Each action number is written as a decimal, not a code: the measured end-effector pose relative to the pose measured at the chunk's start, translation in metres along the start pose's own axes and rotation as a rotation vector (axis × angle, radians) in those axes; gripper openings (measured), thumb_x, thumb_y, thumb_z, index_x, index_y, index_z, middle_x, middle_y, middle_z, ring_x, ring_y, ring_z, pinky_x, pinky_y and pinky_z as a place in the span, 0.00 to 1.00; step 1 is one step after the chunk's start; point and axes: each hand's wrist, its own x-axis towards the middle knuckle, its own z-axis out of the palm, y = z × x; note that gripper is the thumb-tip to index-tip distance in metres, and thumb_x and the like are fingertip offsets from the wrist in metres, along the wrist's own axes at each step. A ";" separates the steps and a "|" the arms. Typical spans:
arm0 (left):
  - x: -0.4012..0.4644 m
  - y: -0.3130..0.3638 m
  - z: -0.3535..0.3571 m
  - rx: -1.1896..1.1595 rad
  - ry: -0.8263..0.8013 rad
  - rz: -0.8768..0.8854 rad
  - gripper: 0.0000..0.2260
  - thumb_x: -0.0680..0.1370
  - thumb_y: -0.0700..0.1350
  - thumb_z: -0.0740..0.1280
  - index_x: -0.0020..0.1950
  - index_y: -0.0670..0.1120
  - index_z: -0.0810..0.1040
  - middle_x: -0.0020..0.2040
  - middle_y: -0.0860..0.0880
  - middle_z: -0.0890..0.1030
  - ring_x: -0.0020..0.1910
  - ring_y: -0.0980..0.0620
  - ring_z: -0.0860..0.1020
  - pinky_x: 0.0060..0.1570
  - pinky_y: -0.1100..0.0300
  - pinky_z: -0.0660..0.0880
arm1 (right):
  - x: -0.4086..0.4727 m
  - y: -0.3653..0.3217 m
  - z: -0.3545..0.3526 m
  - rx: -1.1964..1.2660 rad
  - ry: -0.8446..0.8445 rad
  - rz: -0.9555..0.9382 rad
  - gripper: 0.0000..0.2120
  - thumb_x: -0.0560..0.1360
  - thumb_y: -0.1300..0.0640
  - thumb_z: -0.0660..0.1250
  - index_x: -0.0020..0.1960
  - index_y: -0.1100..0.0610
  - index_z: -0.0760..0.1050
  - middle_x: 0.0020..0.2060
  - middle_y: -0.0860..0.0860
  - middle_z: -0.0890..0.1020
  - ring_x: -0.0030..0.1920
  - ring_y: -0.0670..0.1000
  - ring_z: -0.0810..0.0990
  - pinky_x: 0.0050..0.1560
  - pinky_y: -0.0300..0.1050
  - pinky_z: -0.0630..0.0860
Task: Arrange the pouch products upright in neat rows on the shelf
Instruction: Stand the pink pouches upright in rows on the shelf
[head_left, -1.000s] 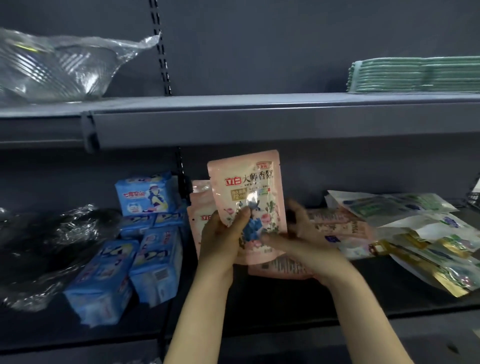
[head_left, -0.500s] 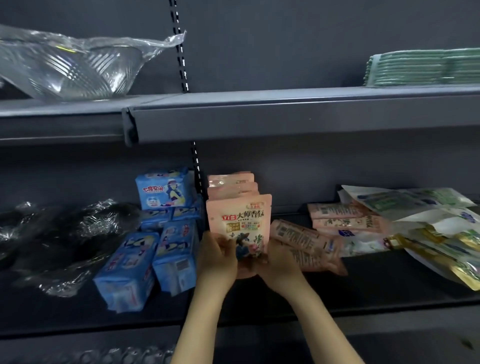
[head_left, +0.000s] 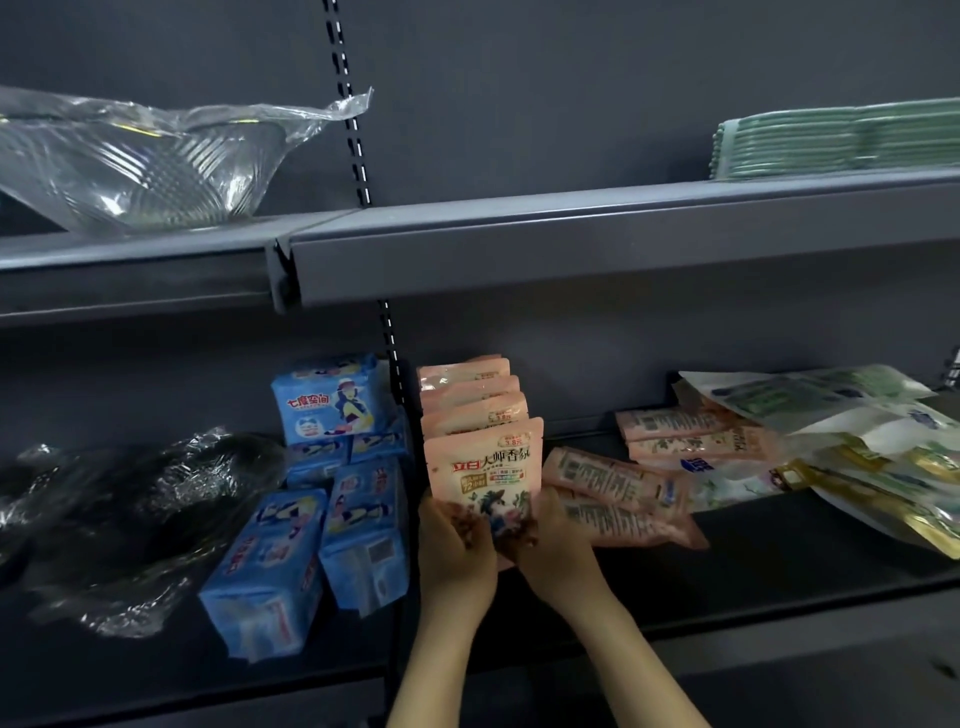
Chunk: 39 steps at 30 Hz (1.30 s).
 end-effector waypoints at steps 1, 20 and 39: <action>0.000 -0.001 -0.001 -0.002 -0.016 0.001 0.21 0.76 0.38 0.62 0.68 0.46 0.63 0.62 0.49 0.73 0.61 0.50 0.73 0.57 0.58 0.70 | 0.000 0.000 0.001 -0.011 0.001 0.003 0.14 0.74 0.57 0.69 0.56 0.59 0.69 0.48 0.49 0.78 0.40 0.40 0.73 0.33 0.23 0.71; 0.004 0.001 -0.020 0.109 0.003 0.120 0.26 0.78 0.45 0.60 0.74 0.48 0.54 0.73 0.45 0.62 0.71 0.47 0.64 0.69 0.47 0.66 | -0.011 -0.007 -0.008 -0.021 0.047 0.047 0.14 0.78 0.59 0.60 0.64 0.56 0.68 0.59 0.51 0.78 0.58 0.47 0.76 0.44 0.25 0.69; -0.019 0.080 0.045 -0.011 0.370 0.503 0.20 0.77 0.38 0.61 0.69 0.44 0.67 0.61 0.56 0.69 0.61 0.57 0.70 0.61 0.63 0.67 | 0.021 0.033 -0.133 -0.288 0.098 0.005 0.14 0.77 0.64 0.57 0.57 0.58 0.78 0.52 0.54 0.82 0.54 0.53 0.79 0.42 0.36 0.66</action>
